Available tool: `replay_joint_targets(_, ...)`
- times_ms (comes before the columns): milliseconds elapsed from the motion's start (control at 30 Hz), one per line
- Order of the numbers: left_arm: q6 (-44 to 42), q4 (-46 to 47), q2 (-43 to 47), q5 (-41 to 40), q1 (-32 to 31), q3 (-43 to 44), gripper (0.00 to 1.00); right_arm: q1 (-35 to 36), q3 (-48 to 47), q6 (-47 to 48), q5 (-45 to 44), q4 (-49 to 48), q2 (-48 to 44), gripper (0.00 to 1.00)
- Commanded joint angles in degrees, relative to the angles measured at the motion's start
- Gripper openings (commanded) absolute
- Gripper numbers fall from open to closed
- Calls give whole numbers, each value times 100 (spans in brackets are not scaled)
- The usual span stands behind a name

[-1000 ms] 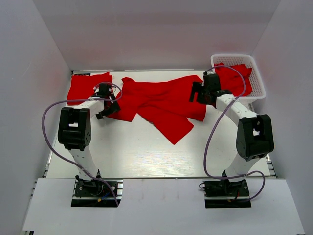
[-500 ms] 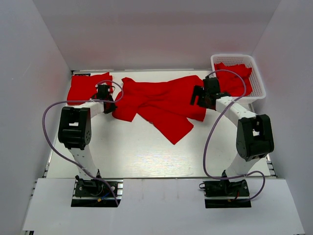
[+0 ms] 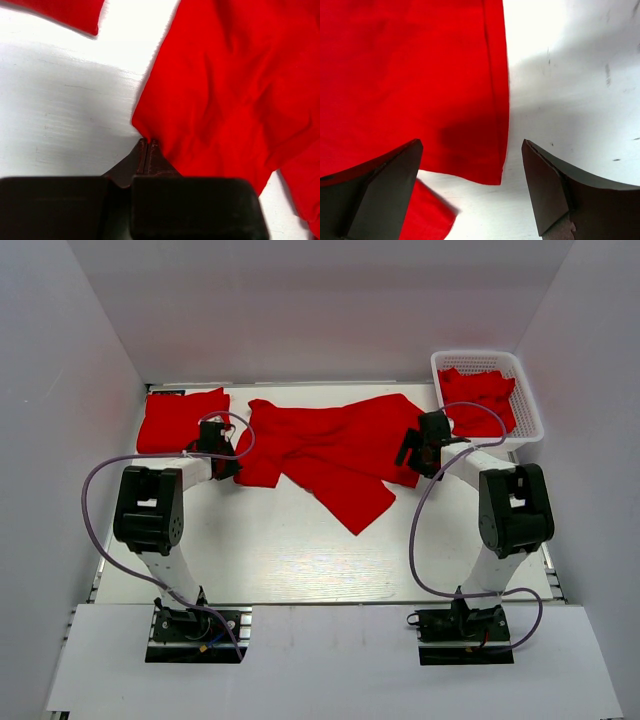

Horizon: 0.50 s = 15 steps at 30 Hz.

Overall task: Fold and stack the t-shirts
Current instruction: Flatten out the tshirt

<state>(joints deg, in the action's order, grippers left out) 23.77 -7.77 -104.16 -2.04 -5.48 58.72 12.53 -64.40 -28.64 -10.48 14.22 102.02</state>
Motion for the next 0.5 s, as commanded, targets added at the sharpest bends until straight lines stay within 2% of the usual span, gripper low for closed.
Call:
replay_joint_targets(0, -57, 3, 413, 152, -33, -36, 0, -49, 164, -194, 274, -340, 81, 86)
replay_joint_targets(133, -57, 135, 475, 283, -33, -89, 0, -41, 305, -247, 651, -428, 143, 83)
replay_joint_targets(233, -57, 197, 537, 283, -33, -89, 0, -32, 367, -291, 906, -578, 248, 74)
replay_joint_targets(267, -57, 197, 537, 283, -33, -89, 0, -23, 358, -291, 942, -639, 309, 66)
replay_joint_targets(300, -57, 197, 537, 283, -33, -89, 0, -32, 367, -308, 951, -674, 319, 41)
replay_joint_targets(333, -57, 249, 589, 283, -33, -141, 0, -32, 384, -274, 986, -736, 327, 26)
replay_joint_targets(433, -57, 355, 651, 345, -33, -141, 0, -41, 437, -177, 1171, -1104, 188, 0)
replay_joint_targets(467, -57, 355, 712, 397, -33, -63, 0, -23, 411, -116, 1119, -1149, 161, 0)
